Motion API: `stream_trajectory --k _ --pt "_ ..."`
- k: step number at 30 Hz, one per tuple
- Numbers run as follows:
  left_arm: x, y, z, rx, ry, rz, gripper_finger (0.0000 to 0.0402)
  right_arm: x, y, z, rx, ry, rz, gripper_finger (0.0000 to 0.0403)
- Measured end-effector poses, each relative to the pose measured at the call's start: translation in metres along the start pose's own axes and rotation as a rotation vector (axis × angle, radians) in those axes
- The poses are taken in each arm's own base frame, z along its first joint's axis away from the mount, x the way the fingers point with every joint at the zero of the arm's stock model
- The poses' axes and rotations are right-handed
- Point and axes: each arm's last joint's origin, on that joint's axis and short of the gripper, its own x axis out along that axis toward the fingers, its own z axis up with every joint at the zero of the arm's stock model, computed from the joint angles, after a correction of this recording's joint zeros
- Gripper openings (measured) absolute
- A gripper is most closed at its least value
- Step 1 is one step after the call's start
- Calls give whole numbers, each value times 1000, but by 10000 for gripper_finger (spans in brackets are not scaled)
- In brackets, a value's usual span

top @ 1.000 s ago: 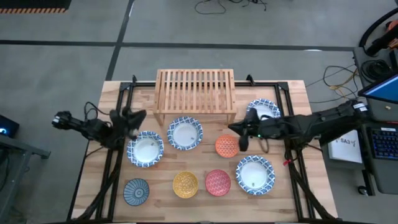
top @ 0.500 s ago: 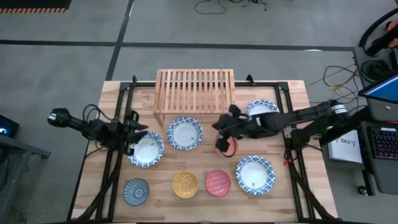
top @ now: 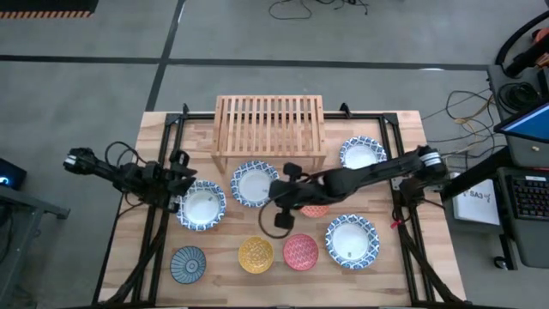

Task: Place and stack bowls onto a shelf
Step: Put the white patterned bowl on the shelf

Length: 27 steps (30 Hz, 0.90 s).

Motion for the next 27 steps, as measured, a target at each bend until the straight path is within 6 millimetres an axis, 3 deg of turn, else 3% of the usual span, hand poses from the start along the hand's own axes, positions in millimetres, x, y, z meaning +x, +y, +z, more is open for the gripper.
stream_trajectory --k 13,27 --pt "-2 1 7 -42 -59 9 75 69 14 -7 -111 101 -33 12" --pt "-5 3 12 -22 -95 18 75 114 27 -7 -281 135 -28 12"
